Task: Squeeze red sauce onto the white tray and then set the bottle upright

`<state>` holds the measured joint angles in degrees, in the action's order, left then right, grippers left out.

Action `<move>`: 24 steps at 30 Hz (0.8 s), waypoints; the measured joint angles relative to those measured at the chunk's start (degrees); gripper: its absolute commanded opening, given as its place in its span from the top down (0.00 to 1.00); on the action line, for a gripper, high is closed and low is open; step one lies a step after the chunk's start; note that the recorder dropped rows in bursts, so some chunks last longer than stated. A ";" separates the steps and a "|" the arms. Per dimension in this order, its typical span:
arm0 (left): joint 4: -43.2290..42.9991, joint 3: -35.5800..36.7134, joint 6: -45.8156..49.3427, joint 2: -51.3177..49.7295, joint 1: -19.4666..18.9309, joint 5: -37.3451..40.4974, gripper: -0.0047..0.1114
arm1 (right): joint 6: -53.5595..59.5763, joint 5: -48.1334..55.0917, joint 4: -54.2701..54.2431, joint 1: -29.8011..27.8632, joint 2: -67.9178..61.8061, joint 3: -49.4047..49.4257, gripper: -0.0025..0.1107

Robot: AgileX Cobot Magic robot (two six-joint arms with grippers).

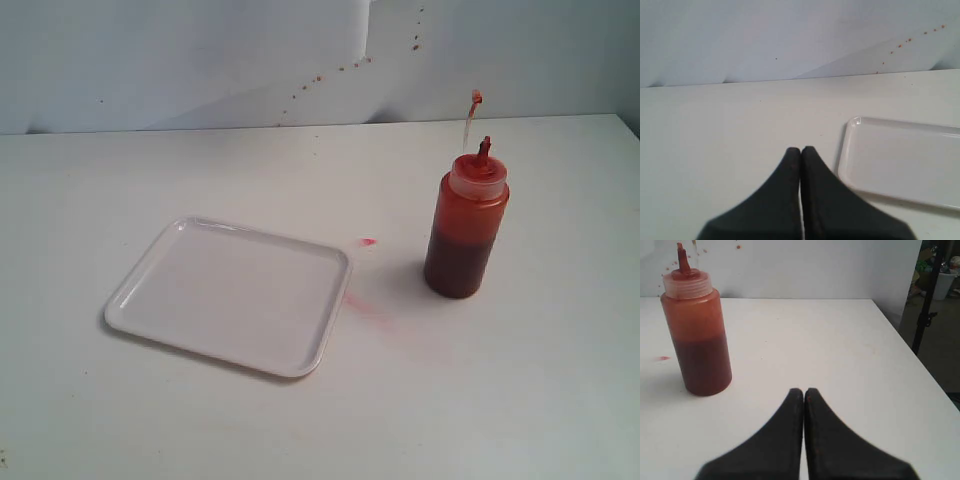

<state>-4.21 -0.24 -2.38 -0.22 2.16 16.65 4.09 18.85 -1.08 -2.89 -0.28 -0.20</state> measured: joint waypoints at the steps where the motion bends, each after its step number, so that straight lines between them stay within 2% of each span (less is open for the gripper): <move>1: 0.00 0.00 0.00 0.00 0.00 0.00 0.96 | 0.00 0.00 0.00 0.00 0.00 0.00 0.97; 12: 0.52 0.00 0.00 0.00 0.00 -0.16 0.96 | 0.00 0.00 0.00 0.00 0.00 0.00 0.97; 14: 6.95 0.00 -0.22 0.00 0.00 -1.91 0.96 | 0.00 0.00 0.00 0.00 0.00 0.00 0.97; 16: 13.42 0.00 -0.65 0.00 0.00 -6.96 0.96 | 0.00 0.00 0.00 0.00 0.00 0.00 0.97; 18: 24.26 0.00 -1.73 0.00 0.00 -16.65 0.96 | 0.00 0.00 0.00 0.00 0.00 0.00 0.97; 21: 29.13 0.00 -3.18 0.00 0.00 -25.98 0.96 | 0.00 0.00 0.00 0.00 0.00 0.00 0.97; 23: 29.76 0.00 -7.20 0.00 0.00 -33.18 0.96 | 0.00 0.00 0.00 0.00 0.00 0.00 0.97; 24: 29.76 0.00 -13.17 0.00 0.00 -37.62 0.96 | 0.00 0.00 0.00 0.00 0.00 0.00 0.97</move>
<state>25.55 -0.24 -15.55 -0.22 2.16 -20.97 4.09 18.85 -1.08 -2.89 -0.28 -0.20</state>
